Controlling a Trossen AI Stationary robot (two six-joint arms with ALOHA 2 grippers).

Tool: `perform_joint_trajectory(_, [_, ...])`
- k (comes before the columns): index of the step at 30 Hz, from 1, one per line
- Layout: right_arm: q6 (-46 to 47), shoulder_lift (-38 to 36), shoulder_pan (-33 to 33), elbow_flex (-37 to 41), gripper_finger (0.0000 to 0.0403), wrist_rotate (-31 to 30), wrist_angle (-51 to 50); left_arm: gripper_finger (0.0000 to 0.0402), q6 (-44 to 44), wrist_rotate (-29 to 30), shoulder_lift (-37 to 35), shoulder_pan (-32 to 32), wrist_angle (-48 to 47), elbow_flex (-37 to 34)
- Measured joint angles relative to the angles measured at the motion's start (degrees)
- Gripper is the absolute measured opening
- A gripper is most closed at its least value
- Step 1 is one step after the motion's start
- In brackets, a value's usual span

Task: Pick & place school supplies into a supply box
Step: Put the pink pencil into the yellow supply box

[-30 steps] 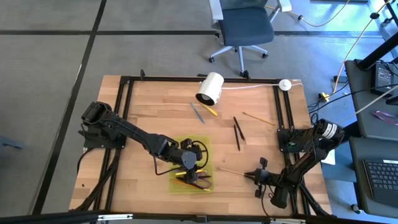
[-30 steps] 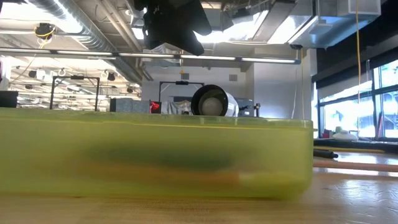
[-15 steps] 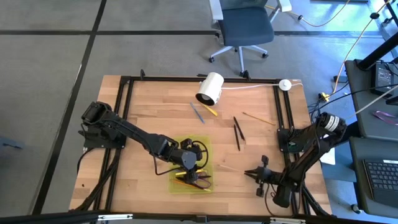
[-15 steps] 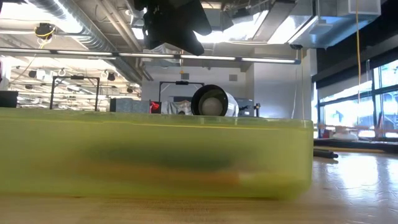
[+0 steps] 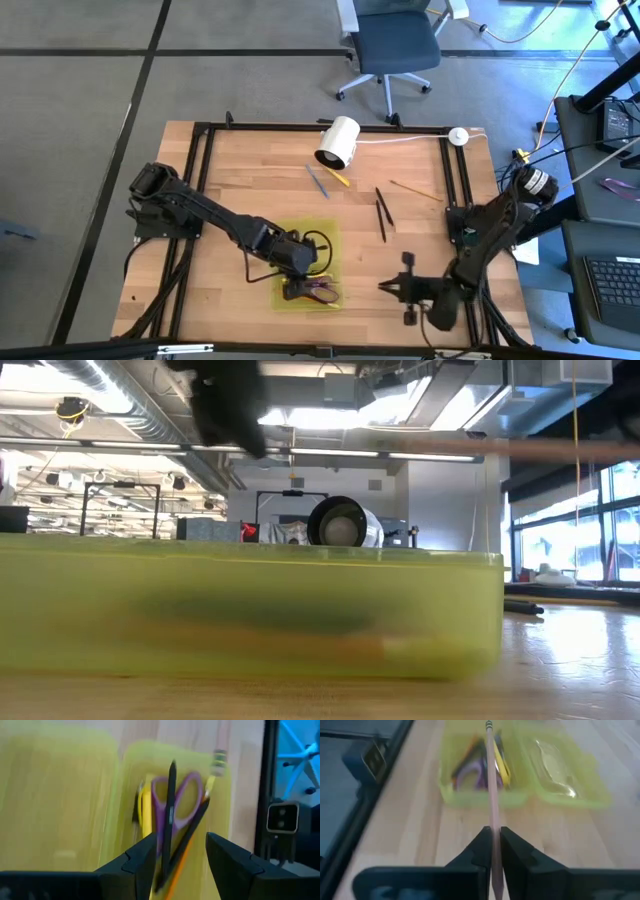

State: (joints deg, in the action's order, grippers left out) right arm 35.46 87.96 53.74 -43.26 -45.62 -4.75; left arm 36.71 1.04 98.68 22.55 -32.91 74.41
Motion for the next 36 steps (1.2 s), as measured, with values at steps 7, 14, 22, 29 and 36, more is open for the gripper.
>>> perform_joint_trajectory(7, [-5.73, 0.54, -11.03, -5.79, 0.0036, 11.82, 4.32, 0.0162, 10.69, 8.57, -4.36, 3.81, -13.64, 0.00])
perform_joint_trajectory(14, [-6.60, 6.77, -16.68, -9.03, 0.0037, 16.86, 7.30, 0.0162, 23.69, 20.45, -9.82, 9.96, -18.17, 0.00])
perform_joint_trajectory(22, [-5.58, 16.80, -19.61, -15.07, 0.0037, 17.28, 12.76, 0.0162, 28.14, 26.75, -10.00, 14.14, -18.26, 0.00])
perform_joint_trajectory(29, [0.32, 24.48, -20.25, -20.77, 0.0037, 16.78, 12.51, 0.0162, 30.07, 27.18, -9.97, 14.32, -18.24, 0.00])
perform_joint_trajectory(36, [0.49, 27.79, -20.20, -23.83, 0.0037, 16.80, 12.32, 0.0162, 30.08, 27.78, -9.97, 14.34, -18.21, 0.00])
